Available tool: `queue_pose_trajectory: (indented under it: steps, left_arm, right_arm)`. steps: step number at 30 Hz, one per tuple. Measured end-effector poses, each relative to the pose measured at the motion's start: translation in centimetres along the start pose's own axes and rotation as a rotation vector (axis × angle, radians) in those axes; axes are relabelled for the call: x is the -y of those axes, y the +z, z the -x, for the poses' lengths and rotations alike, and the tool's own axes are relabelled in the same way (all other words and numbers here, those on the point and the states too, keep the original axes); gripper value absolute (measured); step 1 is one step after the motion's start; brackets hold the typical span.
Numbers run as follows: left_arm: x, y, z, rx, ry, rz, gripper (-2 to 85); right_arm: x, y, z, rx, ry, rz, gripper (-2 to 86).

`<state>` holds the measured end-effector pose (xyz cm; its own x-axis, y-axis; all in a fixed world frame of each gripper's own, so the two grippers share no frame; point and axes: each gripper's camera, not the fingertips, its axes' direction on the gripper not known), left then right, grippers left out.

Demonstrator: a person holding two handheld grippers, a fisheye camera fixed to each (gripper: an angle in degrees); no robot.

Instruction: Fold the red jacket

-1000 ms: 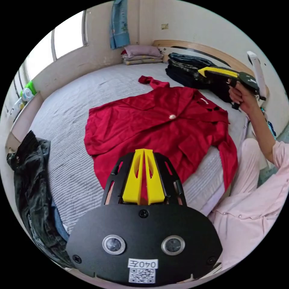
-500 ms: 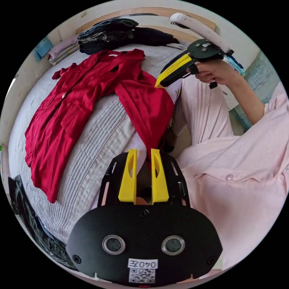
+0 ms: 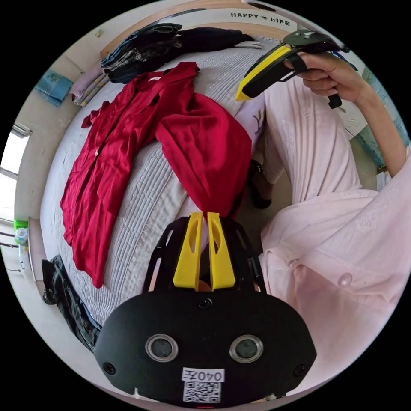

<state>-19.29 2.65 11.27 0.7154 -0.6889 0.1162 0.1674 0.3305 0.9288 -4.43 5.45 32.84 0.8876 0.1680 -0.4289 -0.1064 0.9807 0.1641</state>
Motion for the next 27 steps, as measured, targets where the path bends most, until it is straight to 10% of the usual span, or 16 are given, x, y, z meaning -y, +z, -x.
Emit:
queue_pose_trajectory:
  steps: [8, 27]
  left_arm:
    - [-0.3, -3.4, 8.0, -0.422, -0.071, -0.126, -0.8]
    - [-5.0, 2.3, 26.1, -0.388, -0.327, -0.114, -0.9]
  right_arm:
    - [-2.8, -1.1, -2.6, 0.031, 0.054, -0.056, -1.0]
    - [-2.9, 3.4, 10.5, 0.063, -0.592, -0.176, 10.0]
